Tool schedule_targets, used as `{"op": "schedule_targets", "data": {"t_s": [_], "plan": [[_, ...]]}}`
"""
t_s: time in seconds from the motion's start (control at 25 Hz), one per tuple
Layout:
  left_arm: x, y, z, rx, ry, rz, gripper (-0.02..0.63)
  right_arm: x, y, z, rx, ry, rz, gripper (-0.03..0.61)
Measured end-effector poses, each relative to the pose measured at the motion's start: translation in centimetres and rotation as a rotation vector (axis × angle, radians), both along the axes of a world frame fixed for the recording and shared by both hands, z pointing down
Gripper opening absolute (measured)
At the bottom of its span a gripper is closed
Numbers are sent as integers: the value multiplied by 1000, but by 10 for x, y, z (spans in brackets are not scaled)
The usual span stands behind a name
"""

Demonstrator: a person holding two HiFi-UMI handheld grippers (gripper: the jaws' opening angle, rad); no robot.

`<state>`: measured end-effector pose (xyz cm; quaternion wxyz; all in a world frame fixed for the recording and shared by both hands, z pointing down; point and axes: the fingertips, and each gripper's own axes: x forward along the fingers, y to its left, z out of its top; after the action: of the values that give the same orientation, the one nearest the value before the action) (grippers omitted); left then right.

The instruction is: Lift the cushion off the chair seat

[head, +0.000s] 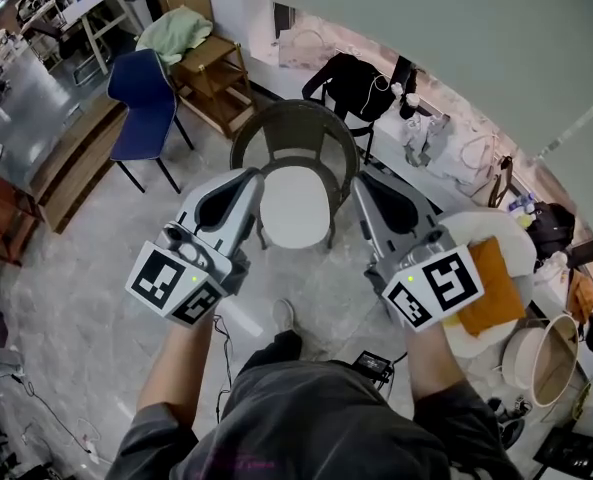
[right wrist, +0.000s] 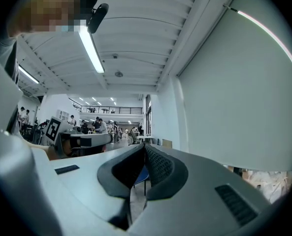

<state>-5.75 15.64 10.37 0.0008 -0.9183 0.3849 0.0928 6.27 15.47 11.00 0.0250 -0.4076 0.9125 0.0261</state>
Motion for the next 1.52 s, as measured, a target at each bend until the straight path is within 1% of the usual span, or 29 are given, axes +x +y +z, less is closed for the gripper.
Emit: {"op": "schedule_targets", "data": {"t_s": [0.48, 0.72, 0.96, 1.16, 1.52], "plan": [[-52, -72, 2, -13, 12, 25, 9, -54, -68, -2, -9, 16, 27, 14], [-64, -99, 6, -16, 8, 32, 9, -65, -91, 2, -11, 16, 40, 14], [-67, -123, 16, -26, -3, 38, 9, -67, -114, 10, -19, 15, 48, 14], [-61, -149, 27, -52, -7, 39, 9, -61, -141, 20, -41, 15, 50, 14], [-42, -227, 66, -129, -17, -3, 9, -43, -223, 58, -111, 27, 11, 14]]}}
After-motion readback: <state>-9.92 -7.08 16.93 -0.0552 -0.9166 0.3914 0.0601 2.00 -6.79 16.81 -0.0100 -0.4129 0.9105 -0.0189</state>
